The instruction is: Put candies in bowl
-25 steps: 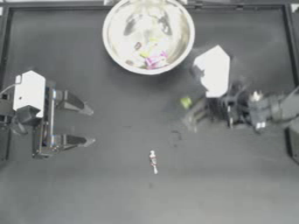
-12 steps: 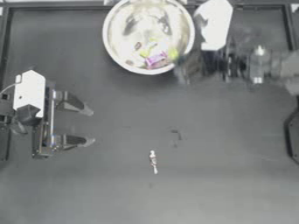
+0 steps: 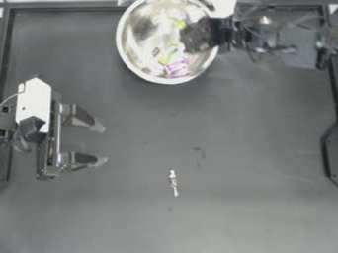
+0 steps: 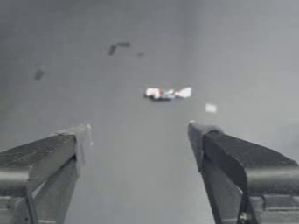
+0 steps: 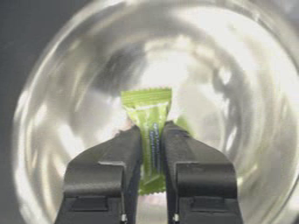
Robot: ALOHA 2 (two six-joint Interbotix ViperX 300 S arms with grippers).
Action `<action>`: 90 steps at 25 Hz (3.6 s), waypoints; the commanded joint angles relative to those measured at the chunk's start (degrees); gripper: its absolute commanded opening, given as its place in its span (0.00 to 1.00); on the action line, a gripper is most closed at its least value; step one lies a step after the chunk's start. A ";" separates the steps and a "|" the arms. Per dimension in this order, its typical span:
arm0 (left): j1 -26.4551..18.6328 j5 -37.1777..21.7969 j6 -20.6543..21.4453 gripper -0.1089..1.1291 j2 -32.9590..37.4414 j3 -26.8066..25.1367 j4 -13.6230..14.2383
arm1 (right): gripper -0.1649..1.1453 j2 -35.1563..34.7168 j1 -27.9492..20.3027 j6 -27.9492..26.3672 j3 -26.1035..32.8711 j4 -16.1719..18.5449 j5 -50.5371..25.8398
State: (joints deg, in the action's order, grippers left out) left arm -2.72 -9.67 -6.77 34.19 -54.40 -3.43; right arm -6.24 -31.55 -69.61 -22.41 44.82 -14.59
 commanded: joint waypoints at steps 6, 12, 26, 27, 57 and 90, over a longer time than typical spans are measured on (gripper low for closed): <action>0.00 0.44 0.18 0.88 0.53 0.18 -0.53 | 0.79 -3.34 -1.49 0.70 4.66 2.72 1.67; 0.00 0.35 0.18 0.88 0.44 -0.09 -0.53 | 0.89 -1.49 -0.97 0.79 4.83 2.81 1.58; -0.70 -0.26 0.70 0.88 0.79 -0.62 1.23 | 0.88 14.50 15.82 7.73 -1.23 -8.70 -11.78; -0.79 -0.26 0.70 0.88 0.88 -0.62 1.41 | 0.88 15.38 16.96 10.28 -1.67 -11.60 -13.45; -3.16 0.26 0.97 0.88 1.76 -2.64 4.48 | 0.87 4.66 39.90 -14.15 9.32 -24.87 -44.21; -3.16 2.55 1.05 0.88 8.61 -7.56 4.83 | 0.87 -10.28 43.15 -25.75 17.05 -29.62 -39.64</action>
State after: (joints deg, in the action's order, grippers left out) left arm -5.80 -7.47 -5.80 42.89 -62.58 1.32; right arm -17.58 11.78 -95.54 -7.03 15.82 -53.88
